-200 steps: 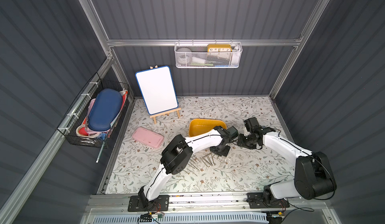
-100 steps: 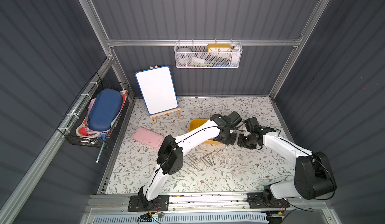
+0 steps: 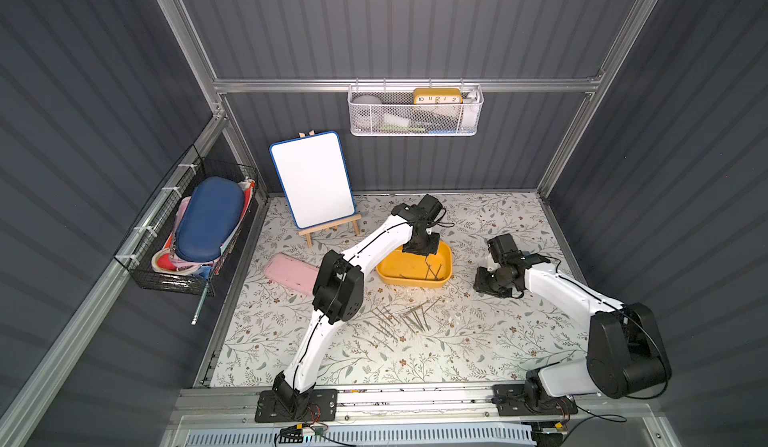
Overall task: Put the nails on the desktop into the storage box
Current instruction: Place the nail in the storage box.
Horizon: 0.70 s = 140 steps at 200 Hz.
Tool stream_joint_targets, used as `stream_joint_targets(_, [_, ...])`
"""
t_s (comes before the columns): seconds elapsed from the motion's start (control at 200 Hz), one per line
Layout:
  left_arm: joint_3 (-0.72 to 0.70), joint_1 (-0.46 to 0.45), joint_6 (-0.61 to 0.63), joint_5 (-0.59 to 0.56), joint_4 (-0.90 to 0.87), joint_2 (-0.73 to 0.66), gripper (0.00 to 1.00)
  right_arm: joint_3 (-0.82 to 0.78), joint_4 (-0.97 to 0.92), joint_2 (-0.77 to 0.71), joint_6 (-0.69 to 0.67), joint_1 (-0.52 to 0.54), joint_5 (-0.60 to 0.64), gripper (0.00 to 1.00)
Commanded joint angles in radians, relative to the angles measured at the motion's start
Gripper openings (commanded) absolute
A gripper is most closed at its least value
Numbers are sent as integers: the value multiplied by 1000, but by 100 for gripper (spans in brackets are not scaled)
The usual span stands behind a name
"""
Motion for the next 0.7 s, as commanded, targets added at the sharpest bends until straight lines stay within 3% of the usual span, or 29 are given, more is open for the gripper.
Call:
stream_joint_targets(0.0, [-48, -16, 14, 31, 41, 15, 0, -5, -2, 11, -12, -7, 9, 38])
stream_joint_targets(0.325, [-152, -17, -42, 58, 108, 30, 0, -11, 8, 31, -16, -7, 3, 38])
stream_joint_targets(0.46, [-149, -16, -55, 50, 111, 9, 32, -15, 10, 31, -14, -7, -3, 38])
stream_joint_targets(0.695, [-207, -35, -48, -24, 91, -154, 41, -26, 13, 19, -13, -7, -8, 39])
